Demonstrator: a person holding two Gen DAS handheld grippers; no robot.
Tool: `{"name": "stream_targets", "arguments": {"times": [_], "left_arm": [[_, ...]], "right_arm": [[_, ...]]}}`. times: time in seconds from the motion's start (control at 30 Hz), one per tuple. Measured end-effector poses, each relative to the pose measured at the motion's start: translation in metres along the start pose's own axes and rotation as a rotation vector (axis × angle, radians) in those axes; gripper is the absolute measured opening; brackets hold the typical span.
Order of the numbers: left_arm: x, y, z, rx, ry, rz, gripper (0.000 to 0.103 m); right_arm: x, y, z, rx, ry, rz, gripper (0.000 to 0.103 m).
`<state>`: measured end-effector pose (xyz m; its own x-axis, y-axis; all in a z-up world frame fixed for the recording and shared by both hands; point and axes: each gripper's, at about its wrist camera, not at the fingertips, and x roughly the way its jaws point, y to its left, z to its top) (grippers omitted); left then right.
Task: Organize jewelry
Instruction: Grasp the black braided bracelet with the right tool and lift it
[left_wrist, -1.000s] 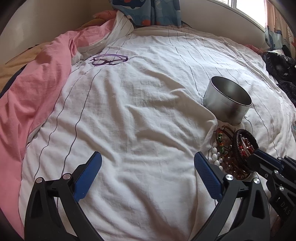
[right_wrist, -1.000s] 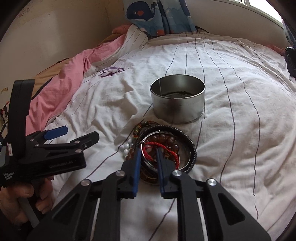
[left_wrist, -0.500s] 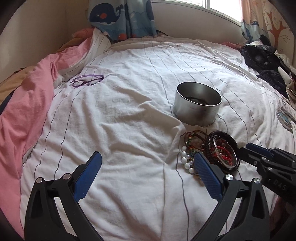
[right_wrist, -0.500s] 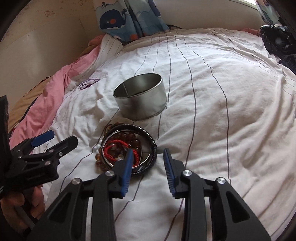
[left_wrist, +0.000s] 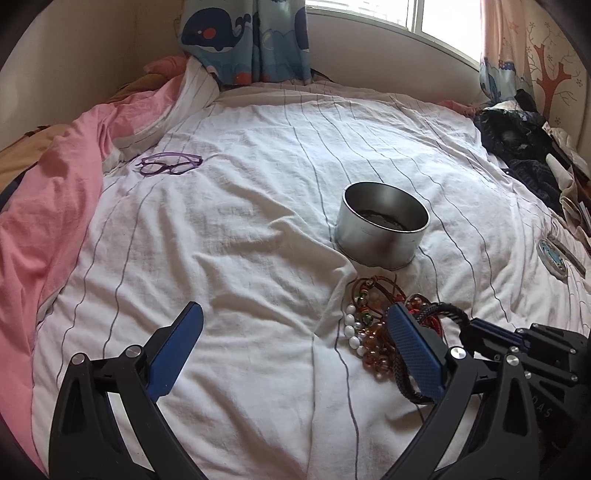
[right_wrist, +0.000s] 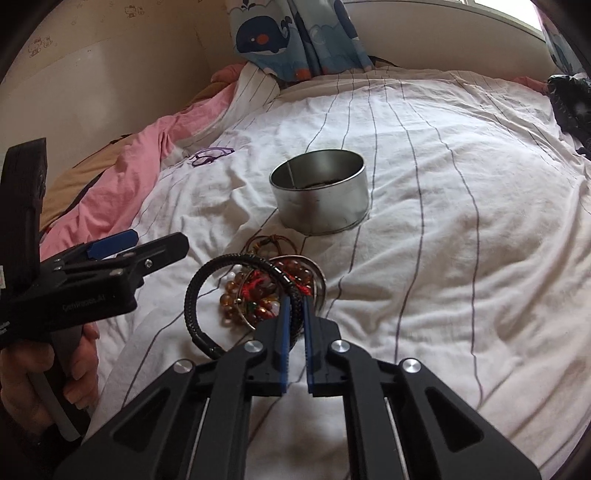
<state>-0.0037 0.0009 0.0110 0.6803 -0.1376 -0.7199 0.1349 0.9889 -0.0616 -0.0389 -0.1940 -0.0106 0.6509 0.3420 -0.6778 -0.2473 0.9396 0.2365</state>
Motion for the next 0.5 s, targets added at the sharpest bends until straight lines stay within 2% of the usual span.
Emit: {"name": "stream_targets", "arguments": {"times": [0.17, 0.23, 0.3, 0.5], "left_arm": [[0.002, -0.031, -0.005, 0.11, 0.028, -0.09, 0.096], [0.0, -0.045, -0.008, 0.168, 0.02, -0.119, 0.096], [0.0, -0.051, -0.012, 0.199, 0.012, -0.158, 0.095], [0.01, -0.052, -0.014, 0.19, 0.05, -0.169, 0.065]], "right_arm": [[-0.011, -0.033, -0.001, 0.06, -0.006, -0.183, 0.008], [-0.01, -0.041, -0.004, 0.072, 0.008, -0.218, 0.008], [-0.008, -0.045, -0.008, 0.082, 0.026, -0.218, 0.008], [-0.007, -0.057, -0.015, 0.123, 0.046, -0.191, 0.009]]}}
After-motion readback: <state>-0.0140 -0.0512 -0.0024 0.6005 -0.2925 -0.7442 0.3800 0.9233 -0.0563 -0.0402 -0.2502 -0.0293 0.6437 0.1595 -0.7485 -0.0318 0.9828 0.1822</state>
